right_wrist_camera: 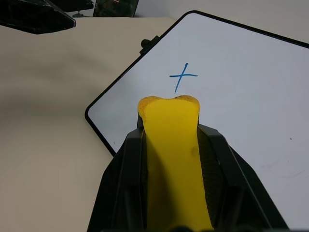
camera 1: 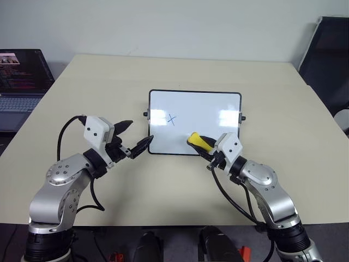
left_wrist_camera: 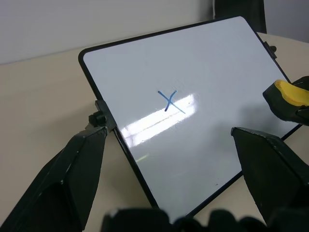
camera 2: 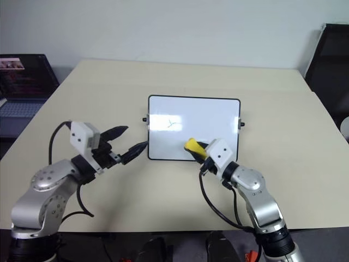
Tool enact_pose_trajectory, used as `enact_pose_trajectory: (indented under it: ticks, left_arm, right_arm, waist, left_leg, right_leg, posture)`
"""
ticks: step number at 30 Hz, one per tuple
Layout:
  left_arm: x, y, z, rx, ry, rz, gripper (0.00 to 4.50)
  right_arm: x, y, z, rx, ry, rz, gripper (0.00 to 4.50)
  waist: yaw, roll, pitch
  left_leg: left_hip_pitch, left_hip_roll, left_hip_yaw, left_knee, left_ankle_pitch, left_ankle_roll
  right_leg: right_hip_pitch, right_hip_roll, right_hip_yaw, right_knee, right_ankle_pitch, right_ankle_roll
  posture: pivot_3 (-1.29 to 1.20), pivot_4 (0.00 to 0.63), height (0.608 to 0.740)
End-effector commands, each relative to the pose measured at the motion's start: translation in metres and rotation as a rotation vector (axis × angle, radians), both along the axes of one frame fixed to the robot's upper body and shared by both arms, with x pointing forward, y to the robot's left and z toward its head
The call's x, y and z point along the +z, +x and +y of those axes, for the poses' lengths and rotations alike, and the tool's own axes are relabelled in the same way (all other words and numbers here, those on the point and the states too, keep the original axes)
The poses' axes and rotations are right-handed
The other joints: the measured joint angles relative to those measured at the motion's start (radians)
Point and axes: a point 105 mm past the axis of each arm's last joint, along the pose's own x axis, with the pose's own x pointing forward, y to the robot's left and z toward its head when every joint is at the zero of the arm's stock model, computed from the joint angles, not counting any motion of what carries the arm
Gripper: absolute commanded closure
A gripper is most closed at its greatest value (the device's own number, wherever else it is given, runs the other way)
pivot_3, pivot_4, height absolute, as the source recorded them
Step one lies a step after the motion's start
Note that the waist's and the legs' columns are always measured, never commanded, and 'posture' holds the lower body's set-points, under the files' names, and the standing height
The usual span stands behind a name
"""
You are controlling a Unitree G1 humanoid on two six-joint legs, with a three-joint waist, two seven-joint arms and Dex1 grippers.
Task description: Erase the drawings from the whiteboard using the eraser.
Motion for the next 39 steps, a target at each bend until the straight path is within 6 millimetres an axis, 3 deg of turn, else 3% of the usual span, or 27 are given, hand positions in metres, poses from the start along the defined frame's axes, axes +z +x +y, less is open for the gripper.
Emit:
enact_pose_trajectory:
  ticks: [1, 11, 16, 30, 34, 39]
  left_arm:
    - [0.005, -0.005, -0.004, -0.034, 0.033, -0.028, 0.0]
    - [-0.011, 0.005, 0.02, 0.01, 0.092, 0.008, 0.0]
    - [-0.021, 0.005, 0.02, -0.008, 0.102, 0.024, 0.0]
    - [-0.023, 0.009, 0.011, -0.062, 0.125, 0.026, 0.0]
    - [-0.029, 0.008, 0.014, -0.067, 0.126, 0.03, 0.0]
    - [-0.035, 0.007, 0.018, -0.073, 0.126, 0.033, 0.0]
  right_arm:
    - [0.014, -0.003, 0.005, 0.034, -0.039, -0.062, 3.4]
    - [0.023, 0.005, 0.006, 0.047, -0.138, -0.084, 3.4]
    - [0.028, 0.011, 0.013, 0.063, -0.165, -0.116, 3.4]
    - [0.059, 0.094, 0.058, -0.028, -0.361, -0.271, 3.4]
    - [0.04, 0.097, 0.062, 0.022, -0.461, -0.229, 3.4]
    - [0.001, 0.077, 0.058, 0.163, -0.616, -0.124, 3.4]
  waist:
    - [0.0, 0.0, 0.0]
    - [0.001, 0.0, 0.0]
    - [0.001, 0.0, 0.0]
    - [0.0, 0.001, 0.001]
    - [0.0, 0.001, 0.001]
    - [0.0, 0.001, 0.001]
  left_leg:
    - [0.0, 0.0, 0.0, 0.0, 0.0, 0.0]
    - [0.0, 0.0, -0.001, 0.001, 0.0, 0.0]
    - [0.0, 0.0, -0.001, 0.0, 0.0, 0.0]
    - [-0.001, 0.0, -0.006, 0.0, 0.0, 0.0]
    - [-0.001, 0.0, -0.008, -0.002, 0.0, 0.0]
    - [0.0, 0.0, -0.009, -0.001, 0.0, 0.0]
  right_leg:
    - [0.0, 0.0, 0.0, 0.0, 0.0, 0.0]
    - [0.0, 0.0, -0.001, 0.0, 0.0, 0.0]
    - [0.0, 0.0, -0.002, 0.0, 0.0, 0.0]
    - [0.001, 0.0, -0.008, 0.001, 0.004, -0.001]
    - [0.001, 0.0, -0.011, 0.002, 0.004, -0.002]
    - [0.002, 0.0, -0.011, 0.003, 0.003, -0.002]
  posture:
    - [0.0, 0.15, 0.74]
    - [0.0, 0.15, 0.74]
    - [0.0, 0.15, 0.74]
    - [0.0, 0.15, 0.74]
    - [0.0, 0.15, 0.74]
    - [0.0, 0.15, 0.74]
